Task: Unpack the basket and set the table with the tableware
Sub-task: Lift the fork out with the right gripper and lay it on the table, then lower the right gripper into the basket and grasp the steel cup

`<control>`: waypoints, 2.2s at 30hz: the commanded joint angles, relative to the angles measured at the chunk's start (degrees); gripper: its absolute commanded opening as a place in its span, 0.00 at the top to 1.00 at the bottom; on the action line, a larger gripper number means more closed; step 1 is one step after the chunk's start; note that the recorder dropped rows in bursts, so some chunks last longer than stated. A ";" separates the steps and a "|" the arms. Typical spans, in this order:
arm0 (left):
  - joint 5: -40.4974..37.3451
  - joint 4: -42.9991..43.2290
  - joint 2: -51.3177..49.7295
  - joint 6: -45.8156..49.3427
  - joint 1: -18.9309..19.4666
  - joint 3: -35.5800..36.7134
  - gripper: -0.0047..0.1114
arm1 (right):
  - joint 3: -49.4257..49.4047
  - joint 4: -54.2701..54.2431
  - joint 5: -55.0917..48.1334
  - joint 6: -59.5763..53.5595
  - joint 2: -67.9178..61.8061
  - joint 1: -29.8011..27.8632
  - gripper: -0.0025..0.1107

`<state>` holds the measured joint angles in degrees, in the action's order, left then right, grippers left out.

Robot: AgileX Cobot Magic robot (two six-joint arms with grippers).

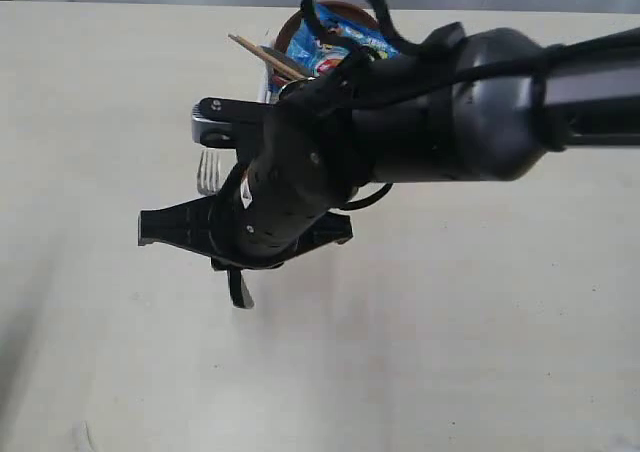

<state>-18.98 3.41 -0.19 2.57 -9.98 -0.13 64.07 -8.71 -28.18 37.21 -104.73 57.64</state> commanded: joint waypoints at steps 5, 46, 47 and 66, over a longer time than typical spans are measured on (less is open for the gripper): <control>0.53 -0.49 0.19 -0.02 0.14 0.13 0.96 | -0.17 15.33 -1.74 18.77 -4.32 0.45 0.98; 0.53 -0.49 0.19 -0.02 0.14 0.13 0.96 | 18.88 18.07 -26.74 7.81 -0.40 -6.40 0.61; 0.53 -0.49 0.19 -0.02 0.14 0.13 0.96 | 21.33 18.07 -29.28 7.23 -0.39 -7.93 0.61; 0.53 -0.49 0.19 -0.02 0.14 0.13 0.96 | 29.21 8.71 -26.94 -2.55 -8.88 -22.69 0.61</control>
<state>-18.98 3.41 -0.19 2.57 -9.98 -0.13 93.10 0.61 -58.14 36.01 -112.08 35.30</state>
